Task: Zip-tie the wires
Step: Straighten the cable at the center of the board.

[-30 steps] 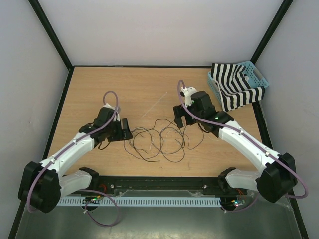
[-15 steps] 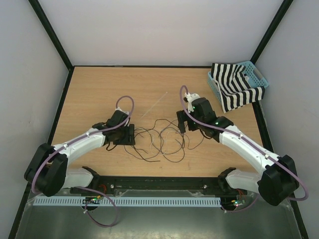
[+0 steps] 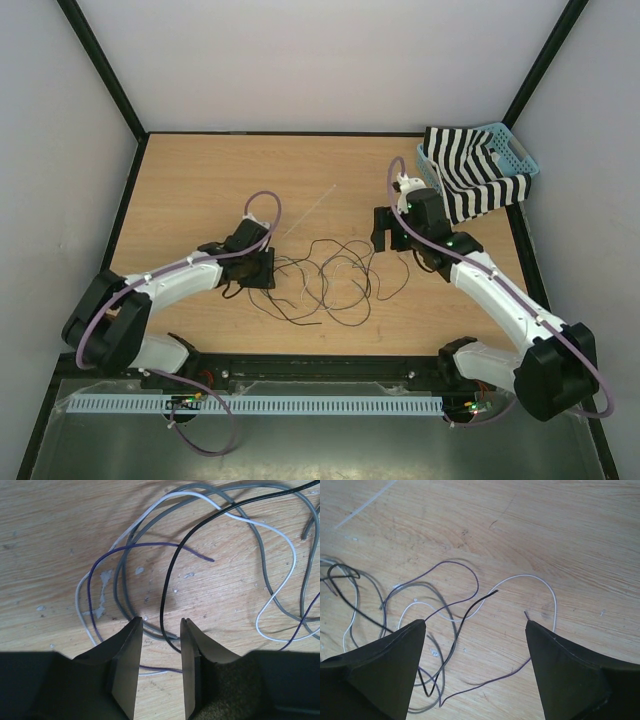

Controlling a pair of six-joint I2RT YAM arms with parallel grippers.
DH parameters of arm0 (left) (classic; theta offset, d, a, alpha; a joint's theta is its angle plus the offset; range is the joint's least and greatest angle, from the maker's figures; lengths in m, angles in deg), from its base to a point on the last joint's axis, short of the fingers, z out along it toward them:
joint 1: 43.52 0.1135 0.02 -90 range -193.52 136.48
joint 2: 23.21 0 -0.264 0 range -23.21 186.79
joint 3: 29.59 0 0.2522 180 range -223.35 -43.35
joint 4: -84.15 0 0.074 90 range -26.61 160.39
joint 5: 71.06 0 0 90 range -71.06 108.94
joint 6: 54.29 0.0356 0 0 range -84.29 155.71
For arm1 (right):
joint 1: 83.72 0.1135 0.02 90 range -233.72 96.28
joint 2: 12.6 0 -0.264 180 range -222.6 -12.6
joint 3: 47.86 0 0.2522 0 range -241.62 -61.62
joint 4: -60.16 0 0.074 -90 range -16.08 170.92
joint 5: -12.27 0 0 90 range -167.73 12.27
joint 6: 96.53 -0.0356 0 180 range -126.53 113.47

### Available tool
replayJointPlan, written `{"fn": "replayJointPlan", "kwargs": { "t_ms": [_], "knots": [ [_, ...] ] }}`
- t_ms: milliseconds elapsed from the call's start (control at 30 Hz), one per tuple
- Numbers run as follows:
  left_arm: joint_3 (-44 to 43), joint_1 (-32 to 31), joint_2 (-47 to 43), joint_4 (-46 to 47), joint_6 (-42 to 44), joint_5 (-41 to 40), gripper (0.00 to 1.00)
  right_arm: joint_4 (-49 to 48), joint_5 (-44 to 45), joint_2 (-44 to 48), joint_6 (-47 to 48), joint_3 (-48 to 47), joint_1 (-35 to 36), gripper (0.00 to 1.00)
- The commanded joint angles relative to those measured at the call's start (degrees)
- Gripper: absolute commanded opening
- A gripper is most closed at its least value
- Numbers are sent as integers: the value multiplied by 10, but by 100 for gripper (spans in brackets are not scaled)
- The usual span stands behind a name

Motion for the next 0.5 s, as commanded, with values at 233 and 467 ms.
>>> {"fn": "replayJointPlan", "kwargs": {
  "t_ms": [233,467],
  "knots": [
    [-17,-7,38,27,4,9,15,-99,-8,-69,-52,52,-27,88],
    [-14,-8,36,29,6,15,5,-160,1,-122,-87,81,-28,85]
  ]
}}
